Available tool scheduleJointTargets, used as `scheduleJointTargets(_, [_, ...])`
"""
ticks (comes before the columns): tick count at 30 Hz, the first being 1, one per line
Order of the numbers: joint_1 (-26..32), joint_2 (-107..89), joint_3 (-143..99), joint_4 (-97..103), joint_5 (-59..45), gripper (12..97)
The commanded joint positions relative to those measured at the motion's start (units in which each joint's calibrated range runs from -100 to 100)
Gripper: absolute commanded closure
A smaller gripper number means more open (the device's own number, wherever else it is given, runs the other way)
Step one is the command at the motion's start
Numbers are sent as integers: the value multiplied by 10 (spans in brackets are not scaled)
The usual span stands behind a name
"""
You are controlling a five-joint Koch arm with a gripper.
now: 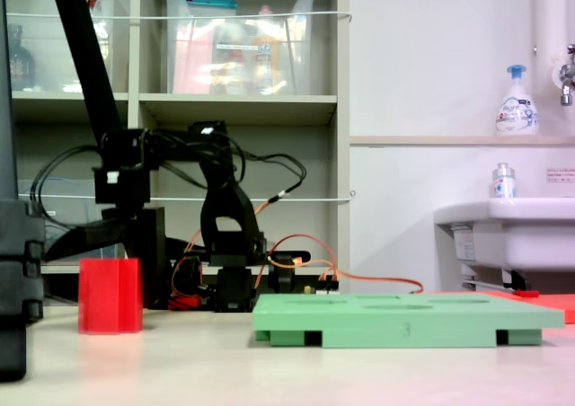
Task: Put the cross columnar block into the corresponding hole
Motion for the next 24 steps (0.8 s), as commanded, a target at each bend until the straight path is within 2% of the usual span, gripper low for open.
scheduleJointTargets(1, [1,8,33,-29,-4,144])
scheduleJointTargets(2, [1,16,32,-29,-4,160])
scheduleJointTargets(6, [1,19,31,-29,-4,360])
scheduleJointTargets(10, [5,31,31,-29,-4,407])
scheduleJointTargets(14, [7,33,31,-30,-4,559])
scheduleJointTargets(24, [13,65,29,-34,-3,608])
